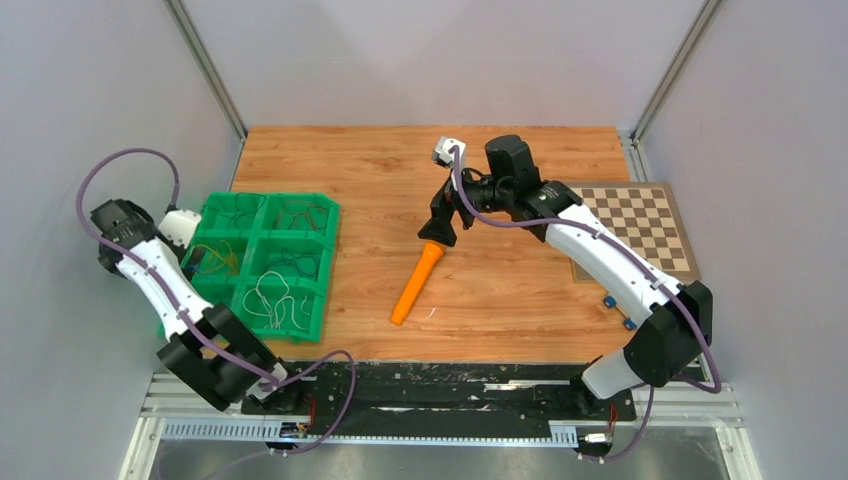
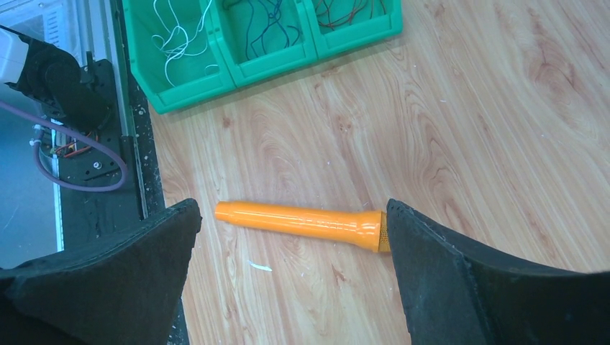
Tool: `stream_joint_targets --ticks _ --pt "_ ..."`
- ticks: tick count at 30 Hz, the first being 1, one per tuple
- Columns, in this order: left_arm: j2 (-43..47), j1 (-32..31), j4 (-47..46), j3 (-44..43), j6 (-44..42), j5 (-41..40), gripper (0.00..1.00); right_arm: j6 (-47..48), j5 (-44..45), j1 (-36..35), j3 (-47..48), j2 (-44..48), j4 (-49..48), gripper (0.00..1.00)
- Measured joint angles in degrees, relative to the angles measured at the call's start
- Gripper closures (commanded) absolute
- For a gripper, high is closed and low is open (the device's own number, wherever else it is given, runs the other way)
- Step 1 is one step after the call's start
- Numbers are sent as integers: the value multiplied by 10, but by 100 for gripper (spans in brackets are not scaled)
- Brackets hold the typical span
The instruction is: Untangle the cables
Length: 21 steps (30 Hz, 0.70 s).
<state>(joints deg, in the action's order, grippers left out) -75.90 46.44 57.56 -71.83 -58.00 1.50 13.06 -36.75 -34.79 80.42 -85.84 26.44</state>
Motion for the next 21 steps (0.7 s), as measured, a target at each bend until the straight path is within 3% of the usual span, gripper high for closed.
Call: stream_joint_targets --ticks 4,17,21 --pt "53 4 -116 87 -63 -89 0 1 -2 0 0 1 1 0" --pt "217 -17 -356 296 -347 -228 0 -10 -35 1 33 -53 8 2" --pt "242 -53 -401 309 -400 -275 0 -19 -51 0 45 -68 8 3"
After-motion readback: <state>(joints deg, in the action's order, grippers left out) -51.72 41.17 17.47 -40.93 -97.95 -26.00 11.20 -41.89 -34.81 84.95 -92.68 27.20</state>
